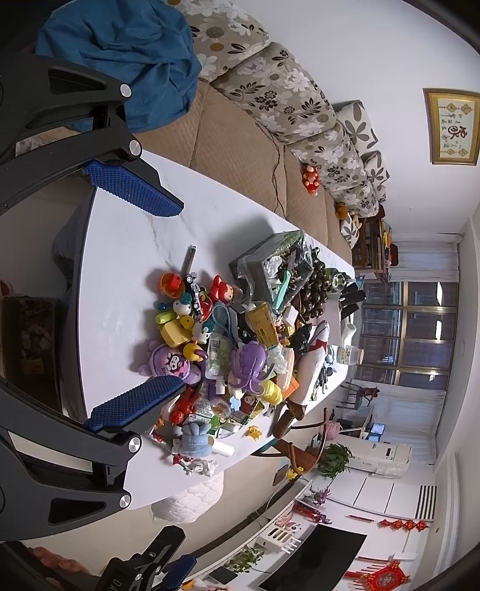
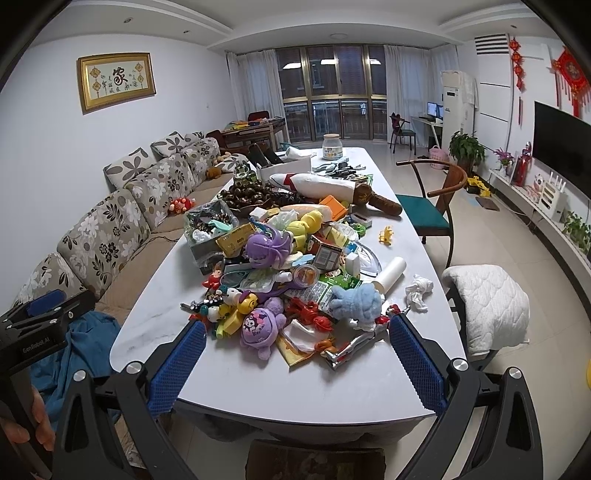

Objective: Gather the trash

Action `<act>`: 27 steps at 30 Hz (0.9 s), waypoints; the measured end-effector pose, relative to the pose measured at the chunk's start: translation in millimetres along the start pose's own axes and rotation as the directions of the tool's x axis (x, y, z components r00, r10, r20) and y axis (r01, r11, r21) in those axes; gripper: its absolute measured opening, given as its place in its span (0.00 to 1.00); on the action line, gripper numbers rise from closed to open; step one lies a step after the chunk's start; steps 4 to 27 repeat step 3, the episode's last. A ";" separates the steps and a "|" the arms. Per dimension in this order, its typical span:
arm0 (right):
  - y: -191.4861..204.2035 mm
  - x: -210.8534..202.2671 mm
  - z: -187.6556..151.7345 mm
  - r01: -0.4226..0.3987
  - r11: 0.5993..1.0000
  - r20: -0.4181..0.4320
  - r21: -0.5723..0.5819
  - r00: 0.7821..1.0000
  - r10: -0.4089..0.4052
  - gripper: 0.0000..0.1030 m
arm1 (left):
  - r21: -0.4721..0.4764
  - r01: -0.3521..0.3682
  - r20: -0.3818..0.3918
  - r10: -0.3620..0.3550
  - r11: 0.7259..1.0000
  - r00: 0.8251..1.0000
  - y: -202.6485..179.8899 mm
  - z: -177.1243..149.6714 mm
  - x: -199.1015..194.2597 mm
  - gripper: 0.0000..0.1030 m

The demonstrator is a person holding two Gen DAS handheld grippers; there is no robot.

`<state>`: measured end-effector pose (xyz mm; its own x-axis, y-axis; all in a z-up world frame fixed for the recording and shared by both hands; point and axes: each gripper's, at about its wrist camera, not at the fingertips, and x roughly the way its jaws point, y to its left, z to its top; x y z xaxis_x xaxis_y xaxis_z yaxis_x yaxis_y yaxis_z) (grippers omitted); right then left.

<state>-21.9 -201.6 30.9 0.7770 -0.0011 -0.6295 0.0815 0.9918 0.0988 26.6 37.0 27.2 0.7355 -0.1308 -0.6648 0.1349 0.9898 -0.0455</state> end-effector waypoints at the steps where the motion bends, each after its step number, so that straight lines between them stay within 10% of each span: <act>1: -0.3 0.3 0.8 0.002 1.000 0.000 -0.002 1.000 -0.002 0.95 | 0.003 -0.004 0.001 0.004 1.000 1.000 0.8 -1.0 -0.8 0.83; 27: -0.2 -0.6 -0.3 0.000 1.000 0.001 0.001 1.000 0.000 0.95 | 0.010 -0.003 0.001 0.003 1.000 1.000 1.5 -0.4 -0.8 0.83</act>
